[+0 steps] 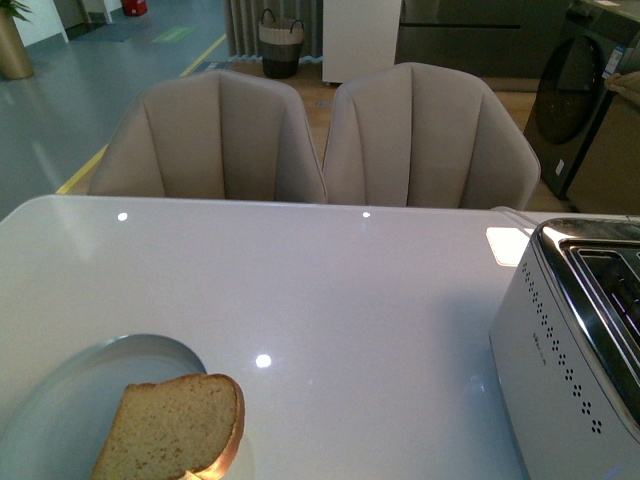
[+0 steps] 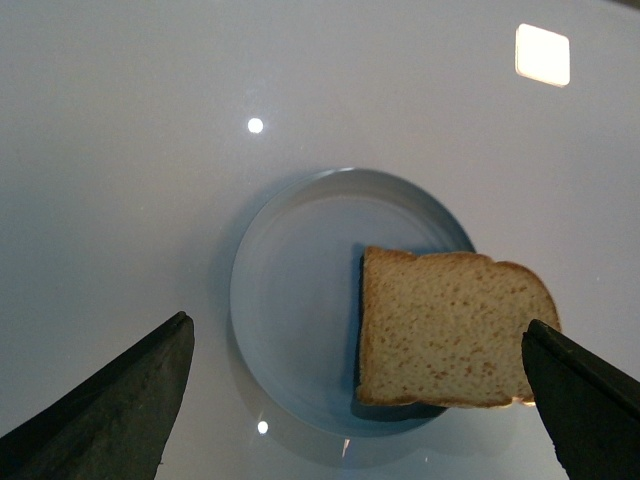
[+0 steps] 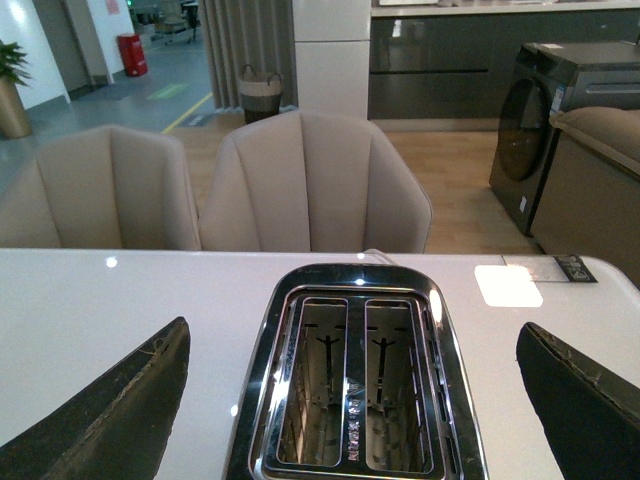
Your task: Left arm holds plate, right arm toasts bread
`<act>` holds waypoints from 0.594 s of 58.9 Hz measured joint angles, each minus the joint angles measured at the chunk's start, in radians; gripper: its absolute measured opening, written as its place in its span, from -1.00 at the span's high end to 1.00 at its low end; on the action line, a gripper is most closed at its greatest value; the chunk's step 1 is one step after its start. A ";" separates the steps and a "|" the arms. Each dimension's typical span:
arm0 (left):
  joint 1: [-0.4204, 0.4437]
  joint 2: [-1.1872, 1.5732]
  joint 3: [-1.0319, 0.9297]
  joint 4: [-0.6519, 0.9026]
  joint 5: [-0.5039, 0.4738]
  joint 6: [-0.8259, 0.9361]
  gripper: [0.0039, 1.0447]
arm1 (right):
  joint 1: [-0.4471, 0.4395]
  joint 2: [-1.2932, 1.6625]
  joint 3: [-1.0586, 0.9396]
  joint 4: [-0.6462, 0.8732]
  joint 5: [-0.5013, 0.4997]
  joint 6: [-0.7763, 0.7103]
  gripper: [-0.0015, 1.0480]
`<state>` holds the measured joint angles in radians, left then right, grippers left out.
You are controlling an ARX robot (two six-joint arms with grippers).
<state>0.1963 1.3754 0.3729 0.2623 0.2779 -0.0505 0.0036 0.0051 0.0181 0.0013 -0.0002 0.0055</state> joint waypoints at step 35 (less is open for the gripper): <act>0.092 0.502 0.083 0.243 0.032 0.141 -0.87 | 0.000 0.000 0.000 0.000 0.000 0.000 -0.83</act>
<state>0.2882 1.8778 0.4557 0.5049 0.3099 0.0906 0.0036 0.0051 0.0181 0.0013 -0.0002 0.0051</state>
